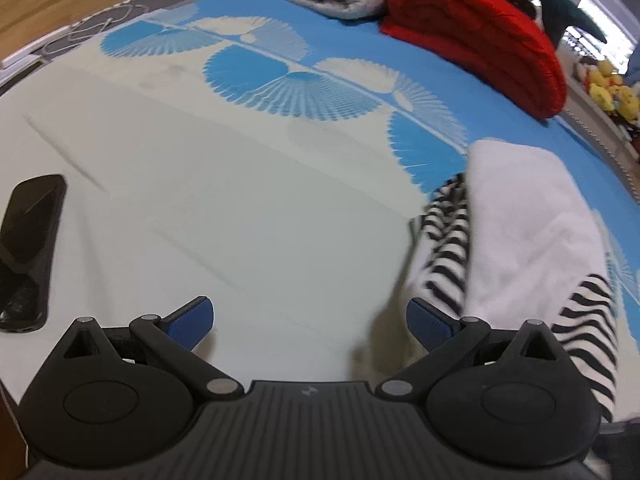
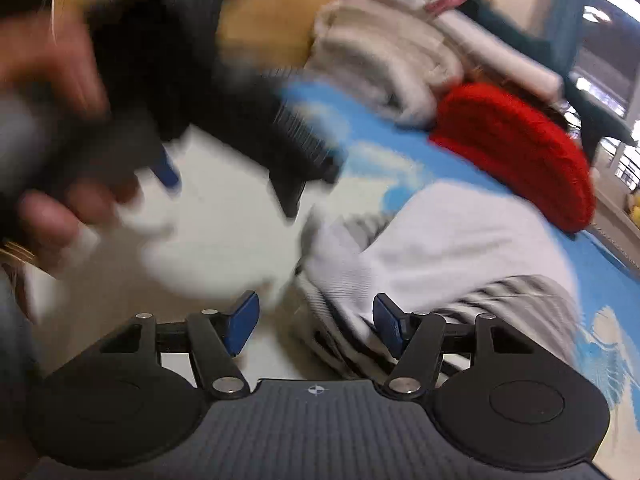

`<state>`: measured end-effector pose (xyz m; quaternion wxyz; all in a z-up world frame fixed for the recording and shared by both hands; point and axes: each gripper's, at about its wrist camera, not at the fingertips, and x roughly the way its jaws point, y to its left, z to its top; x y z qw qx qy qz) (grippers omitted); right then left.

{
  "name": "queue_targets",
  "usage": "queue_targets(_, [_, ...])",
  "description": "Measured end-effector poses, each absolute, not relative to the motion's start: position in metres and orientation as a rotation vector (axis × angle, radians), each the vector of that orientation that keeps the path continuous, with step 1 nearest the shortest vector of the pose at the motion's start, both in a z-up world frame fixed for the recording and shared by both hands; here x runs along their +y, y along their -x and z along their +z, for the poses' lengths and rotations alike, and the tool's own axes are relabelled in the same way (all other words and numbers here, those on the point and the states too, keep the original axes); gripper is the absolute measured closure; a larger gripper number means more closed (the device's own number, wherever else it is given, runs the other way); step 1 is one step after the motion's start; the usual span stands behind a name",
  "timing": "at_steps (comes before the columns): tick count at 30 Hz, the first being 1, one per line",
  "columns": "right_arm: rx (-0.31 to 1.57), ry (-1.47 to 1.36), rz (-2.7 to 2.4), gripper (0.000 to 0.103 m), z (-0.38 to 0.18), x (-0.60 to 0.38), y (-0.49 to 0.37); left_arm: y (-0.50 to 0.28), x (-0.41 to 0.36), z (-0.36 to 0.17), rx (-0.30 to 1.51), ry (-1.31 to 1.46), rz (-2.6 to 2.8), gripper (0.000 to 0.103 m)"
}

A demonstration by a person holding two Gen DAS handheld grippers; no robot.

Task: Fold small clothes

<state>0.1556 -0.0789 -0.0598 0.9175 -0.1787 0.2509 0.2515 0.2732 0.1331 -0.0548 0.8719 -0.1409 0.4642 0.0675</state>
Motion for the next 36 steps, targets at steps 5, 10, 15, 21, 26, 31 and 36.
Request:
queue_targets(5, [0.402,0.209,0.238,0.066,-0.004,-0.159,-0.154,-0.270,0.108,-0.048,0.929,0.267,0.059,0.000])
queue_targets(10, [0.700,0.259,0.223,0.082,-0.062,-0.174,-0.183,-0.266,0.076,-0.053,0.942,0.201,0.014,0.000])
queue_targets(15, [0.630,0.379,0.210,0.081,-0.084,-0.158,-0.149,-0.262,0.078,-0.054,0.928,0.214,0.097,0.000])
queue_targets(21, [0.697,0.318,0.292,0.080,-0.068,-0.184,-0.146,-0.230,0.096,-0.035,0.845,0.420,0.078,0.000])
queue_targets(26, [0.745,0.351,0.468,0.038,-0.078,-0.184,-0.143,-0.222,0.081,-0.042,0.911,0.525,-0.034,0.000])
queue_targets(31, [0.783,0.079,0.548,0.025,-0.012,-0.245,-0.183,-0.234,0.076,-0.073,1.044,0.625,-0.118,0.000])
queue_targets(36, [0.857,-0.083,0.351,0.016,0.010,-0.296,-0.307,-0.249,0.096,-0.101,1.105,0.837,-0.095,0.001])
